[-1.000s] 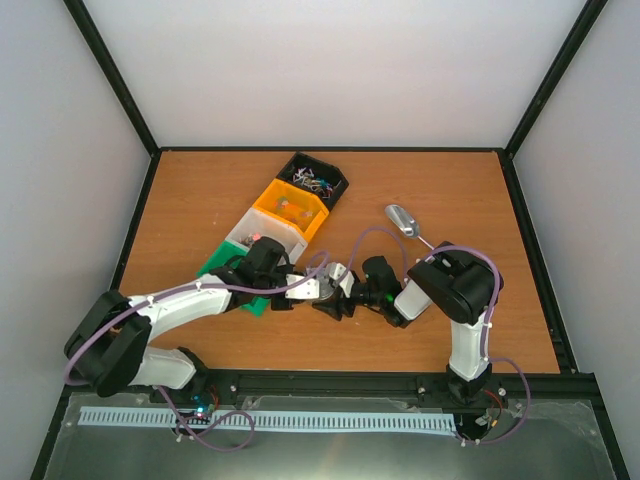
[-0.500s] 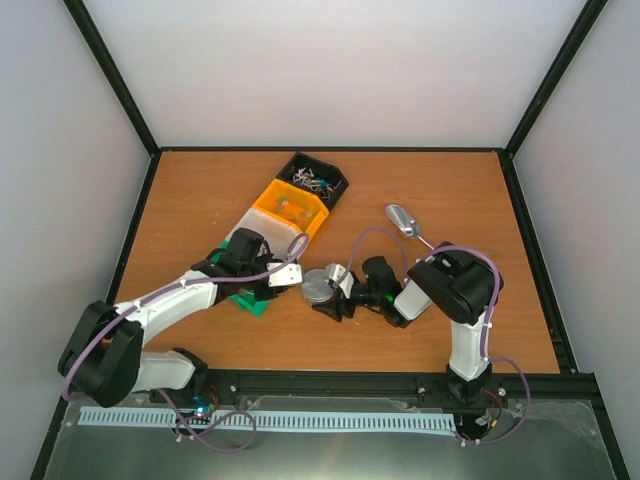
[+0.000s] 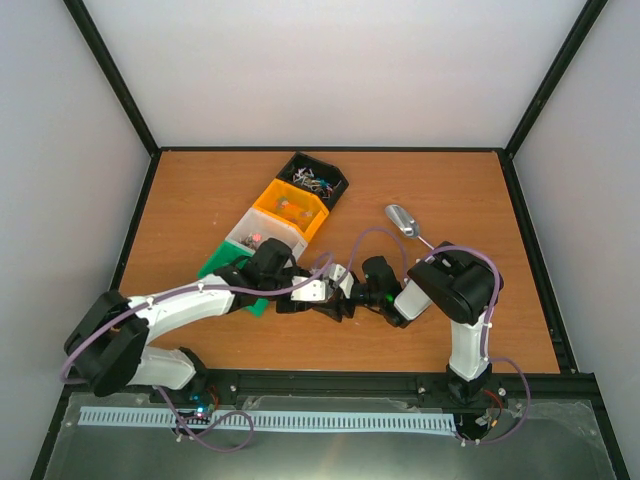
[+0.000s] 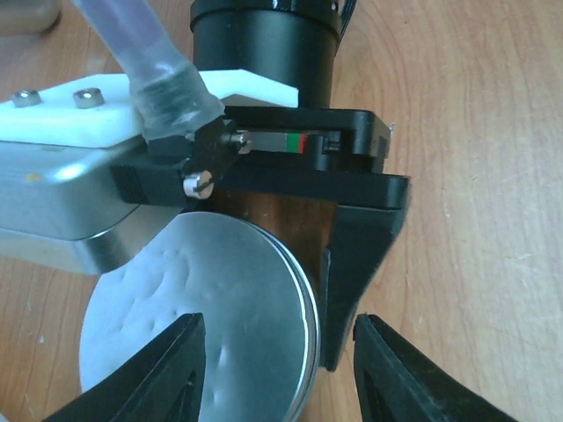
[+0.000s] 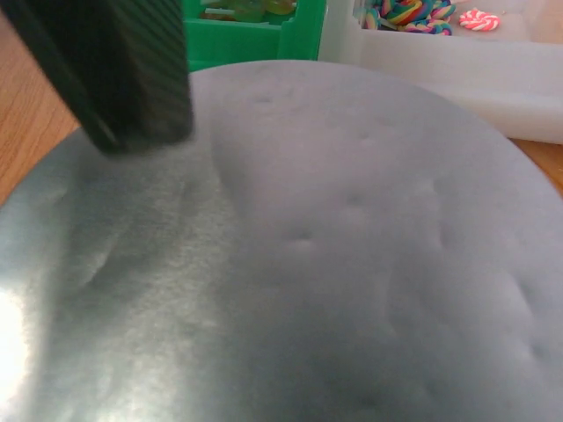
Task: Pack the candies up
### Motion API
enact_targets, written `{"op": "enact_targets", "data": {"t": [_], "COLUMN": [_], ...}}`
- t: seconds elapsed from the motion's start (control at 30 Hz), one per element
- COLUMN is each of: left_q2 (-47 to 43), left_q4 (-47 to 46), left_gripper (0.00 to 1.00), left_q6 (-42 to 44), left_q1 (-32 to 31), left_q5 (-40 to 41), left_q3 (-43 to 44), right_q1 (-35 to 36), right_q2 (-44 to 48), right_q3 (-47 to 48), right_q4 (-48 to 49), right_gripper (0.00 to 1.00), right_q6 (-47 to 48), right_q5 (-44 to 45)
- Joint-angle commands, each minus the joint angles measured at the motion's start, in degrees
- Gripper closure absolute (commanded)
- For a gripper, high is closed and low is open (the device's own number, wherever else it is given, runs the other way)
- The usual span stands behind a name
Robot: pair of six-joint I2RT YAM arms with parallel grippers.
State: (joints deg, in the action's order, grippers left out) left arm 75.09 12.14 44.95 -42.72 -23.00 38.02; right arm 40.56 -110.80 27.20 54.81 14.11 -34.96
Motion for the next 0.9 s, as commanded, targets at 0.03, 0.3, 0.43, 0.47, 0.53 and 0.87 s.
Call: {"op": "enact_targets", "data": {"t": [0.03,0.3,0.43,0.47,0.53,0.87], "left_q2": [4.30,2.61,0.51,0.16,-0.47,-4.06], "left_q4": [-6.33,-7.44,-6.97,-6.85,-6.13,-3.60], "left_gripper": [0.52,0.71,0.74,0.75,0.75,0.75], "left_q6": [-2.18,-0.85,1.03,1.36,1.99,3.35], "left_q1": [-2.32,-2.29,-1.24,-0.78,1.06,9.68], "left_q5": [3.84,8.65,9.68,9.86,9.69,7.30], "left_q3": [2.00,-1.39,-4.16,-4.66,-5.28,-5.43], "right_q1": [0.67,0.67,0.67,0.67,0.62,0.67], "right_q2": [-0.72,-0.40,-0.34,-0.37,-0.31,-0.29], "right_q3": [-0.50,-0.74,-0.77,-0.78,-0.82,-0.80], "right_q4": [-4.55,-4.72,-4.80,-4.80,-4.84,-4.95], "right_gripper": [0.69,0.71,0.71,0.71,0.71,0.72], "right_q6": [-0.40,-0.13,-0.09,-0.05,-0.06,-0.09], "right_q5": [-0.26,-0.46,-0.83,-0.88,-0.94,-0.73]}}
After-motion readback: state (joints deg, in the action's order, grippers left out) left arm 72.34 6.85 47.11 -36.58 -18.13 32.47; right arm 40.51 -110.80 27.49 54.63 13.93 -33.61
